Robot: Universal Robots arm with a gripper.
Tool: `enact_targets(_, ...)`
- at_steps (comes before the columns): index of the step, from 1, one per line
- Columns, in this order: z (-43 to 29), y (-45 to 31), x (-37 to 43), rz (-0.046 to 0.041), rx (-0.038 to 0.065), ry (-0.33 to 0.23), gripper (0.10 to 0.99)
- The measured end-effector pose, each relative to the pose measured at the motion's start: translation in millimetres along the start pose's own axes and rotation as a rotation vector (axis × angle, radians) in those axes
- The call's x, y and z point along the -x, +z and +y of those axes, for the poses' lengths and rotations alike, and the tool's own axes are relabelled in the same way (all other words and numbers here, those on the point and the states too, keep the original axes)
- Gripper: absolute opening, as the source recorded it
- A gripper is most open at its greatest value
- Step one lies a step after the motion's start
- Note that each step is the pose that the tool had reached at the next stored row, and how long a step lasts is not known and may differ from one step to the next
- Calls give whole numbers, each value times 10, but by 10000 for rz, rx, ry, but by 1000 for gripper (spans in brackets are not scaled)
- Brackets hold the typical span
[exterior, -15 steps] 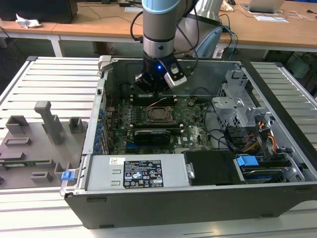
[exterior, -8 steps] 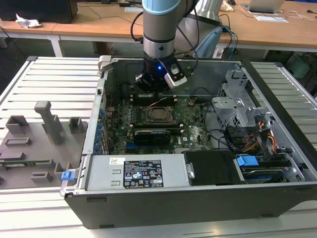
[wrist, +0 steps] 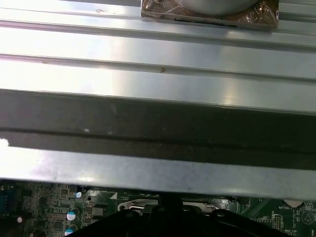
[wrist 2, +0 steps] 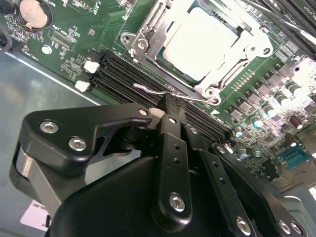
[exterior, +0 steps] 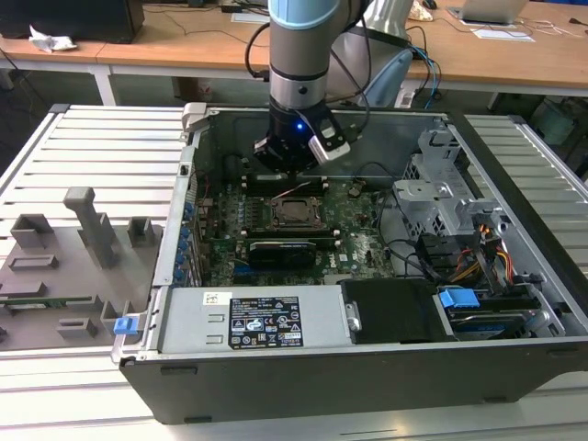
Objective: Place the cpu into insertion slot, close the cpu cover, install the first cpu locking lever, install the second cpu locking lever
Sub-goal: 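Install the first cpu locking lever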
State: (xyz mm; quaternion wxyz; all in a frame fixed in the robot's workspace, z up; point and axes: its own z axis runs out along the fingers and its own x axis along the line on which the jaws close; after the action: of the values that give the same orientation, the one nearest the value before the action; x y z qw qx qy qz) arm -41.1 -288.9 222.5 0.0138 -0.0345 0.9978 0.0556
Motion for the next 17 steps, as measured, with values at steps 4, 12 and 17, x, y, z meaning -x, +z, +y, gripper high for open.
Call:
enact_targets(4,-4,3,44,3,-1,-1,106)
enact_targets(12,-9,11,107,4,1,1,106)
enact_targets(17,-13,23,150,11,0,1,106)
